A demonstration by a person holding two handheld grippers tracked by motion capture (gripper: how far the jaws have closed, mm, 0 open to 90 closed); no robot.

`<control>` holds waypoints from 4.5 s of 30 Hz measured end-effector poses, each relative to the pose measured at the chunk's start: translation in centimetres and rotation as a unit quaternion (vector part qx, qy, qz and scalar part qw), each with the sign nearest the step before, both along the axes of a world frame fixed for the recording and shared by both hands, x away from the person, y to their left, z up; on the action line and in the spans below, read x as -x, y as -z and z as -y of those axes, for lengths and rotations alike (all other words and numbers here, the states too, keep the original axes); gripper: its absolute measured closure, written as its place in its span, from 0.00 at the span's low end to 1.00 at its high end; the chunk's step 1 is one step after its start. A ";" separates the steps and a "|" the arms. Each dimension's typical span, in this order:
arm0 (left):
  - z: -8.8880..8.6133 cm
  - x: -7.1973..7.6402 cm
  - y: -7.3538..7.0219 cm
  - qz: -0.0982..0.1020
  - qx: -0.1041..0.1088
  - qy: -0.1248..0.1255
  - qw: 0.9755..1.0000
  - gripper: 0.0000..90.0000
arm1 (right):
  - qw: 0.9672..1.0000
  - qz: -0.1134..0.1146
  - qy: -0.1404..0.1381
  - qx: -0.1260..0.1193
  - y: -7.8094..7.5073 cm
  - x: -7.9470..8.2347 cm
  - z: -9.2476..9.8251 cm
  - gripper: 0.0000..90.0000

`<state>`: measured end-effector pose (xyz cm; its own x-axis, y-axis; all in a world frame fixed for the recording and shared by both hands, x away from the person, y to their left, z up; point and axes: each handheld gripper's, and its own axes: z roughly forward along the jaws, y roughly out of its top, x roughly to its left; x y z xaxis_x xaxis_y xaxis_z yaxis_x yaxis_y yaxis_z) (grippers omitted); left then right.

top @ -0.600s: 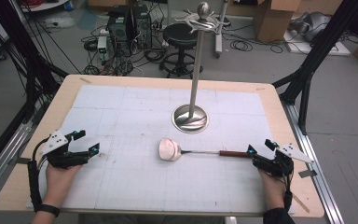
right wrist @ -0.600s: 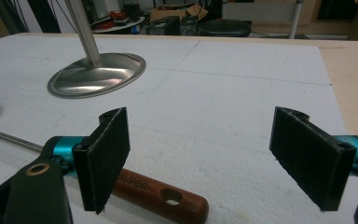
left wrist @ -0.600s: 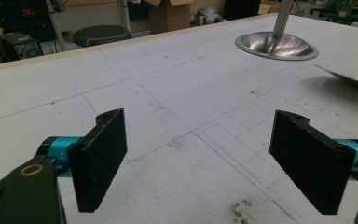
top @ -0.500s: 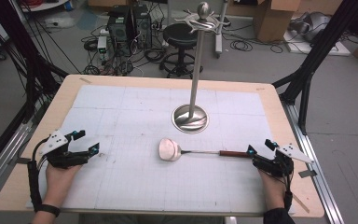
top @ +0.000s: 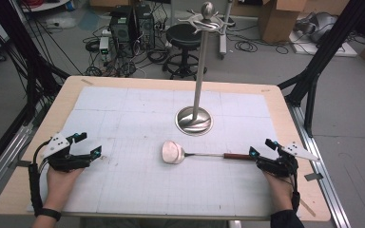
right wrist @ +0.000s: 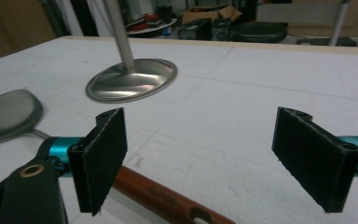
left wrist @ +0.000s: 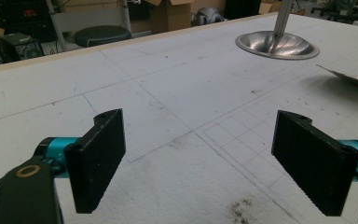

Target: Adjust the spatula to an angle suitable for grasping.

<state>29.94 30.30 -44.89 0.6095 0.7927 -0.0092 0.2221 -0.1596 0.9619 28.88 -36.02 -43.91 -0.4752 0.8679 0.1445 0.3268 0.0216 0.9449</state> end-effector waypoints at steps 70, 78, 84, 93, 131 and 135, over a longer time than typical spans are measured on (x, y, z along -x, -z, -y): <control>0.3 0.1 0.0 0.006 -0.015 0.003 1.000 0.19 | 0.894 -0.196 -0.311 0.256 -0.9 -6.5 -13.4 0.94; 0.1 0.1 0.0 0.005 -0.006 0.003 1.000 0.20 | 0.892 -0.201 -0.315 0.254 -1.1 -6.7 -13.5 0.94; 0.3 0.3 -0.3 0.009 0.004 0.012 1.000 0.21 | 0.890 -0.176 -0.339 0.249 -1.7 -6.7 -15.3 0.94; -0.3 1.0 -0.9 0.027 0.016 0.012 0.999 0.21 | 0.872 -0.152 -0.387 0.257 -2.7 -7.5 -21.9 0.94; -0.8 1.9 -0.4 0.046 0.013 0.007 0.999 0.21 | 0.838 -0.098 -0.460 0.278 -1.8 -8.2 -32.3 0.60; -0.8 1.9 -0.3 0.044 0.004 0.008 0.999 0.21 | 0.862 -0.083 -0.431 0.252 -2.7 -7.9 -30.4 0.49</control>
